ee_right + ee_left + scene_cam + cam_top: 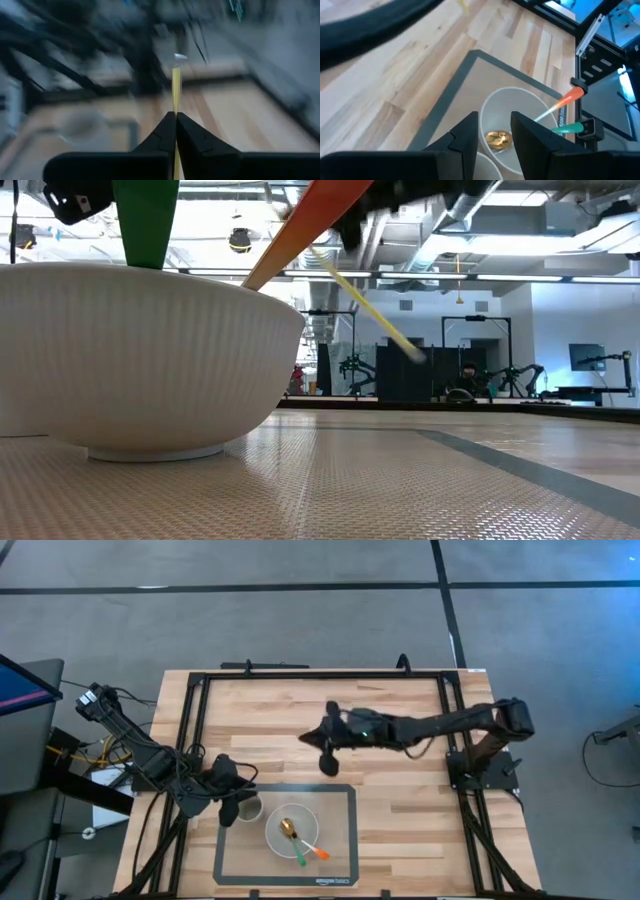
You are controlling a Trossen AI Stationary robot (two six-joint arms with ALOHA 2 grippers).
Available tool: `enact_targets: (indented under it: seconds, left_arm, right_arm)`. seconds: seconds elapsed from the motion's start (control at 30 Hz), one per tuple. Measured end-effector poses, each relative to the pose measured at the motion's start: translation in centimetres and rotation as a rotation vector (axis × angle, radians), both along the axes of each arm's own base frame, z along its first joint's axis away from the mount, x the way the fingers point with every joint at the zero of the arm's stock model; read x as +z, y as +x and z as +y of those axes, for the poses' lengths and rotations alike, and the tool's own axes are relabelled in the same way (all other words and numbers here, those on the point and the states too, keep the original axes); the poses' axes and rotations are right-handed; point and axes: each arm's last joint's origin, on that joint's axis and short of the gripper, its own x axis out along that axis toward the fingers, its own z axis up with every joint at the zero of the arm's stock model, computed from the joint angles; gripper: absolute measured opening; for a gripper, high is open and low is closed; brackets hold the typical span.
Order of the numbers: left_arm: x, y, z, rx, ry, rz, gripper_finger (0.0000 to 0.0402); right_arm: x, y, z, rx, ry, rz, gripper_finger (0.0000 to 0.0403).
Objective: Pick & Place Utensil
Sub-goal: Put the yellow straw into the white cup
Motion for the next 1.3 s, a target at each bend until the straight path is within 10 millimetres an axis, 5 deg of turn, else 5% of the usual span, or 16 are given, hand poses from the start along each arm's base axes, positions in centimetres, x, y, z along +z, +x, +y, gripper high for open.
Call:
enact_targets:
  seconds: [0.33, 0.8, 0.97, 1.3]
  left_arm:
    - [0.3, -0.3, 0.4, -0.017, 0.105, -0.026, 0.0094]
    - [4.1, -3.4, 5.2, 0.146, 0.206, -0.244, 0.0089]
    - [4.7, -3.9, 7.0, 0.167, 0.218, -0.254, 0.0089]
    - [4.8, -3.8, 8.2, 0.113, 0.177, -0.229, 0.0089]
  right_arm:
    - [3.4, -0.2, 7.2, 0.216, -0.252, -0.37, 0.0001]
    - [5.4, -0.8, 9.8, 0.427, -0.234, -0.792, 0.0001]
    - [4.7, 1.8, 10.2, 0.499, -0.275, -1.022, 0.0001]
    - [1.2, 10.8, 11.3, 0.516, -0.138, -0.97, 0.0]
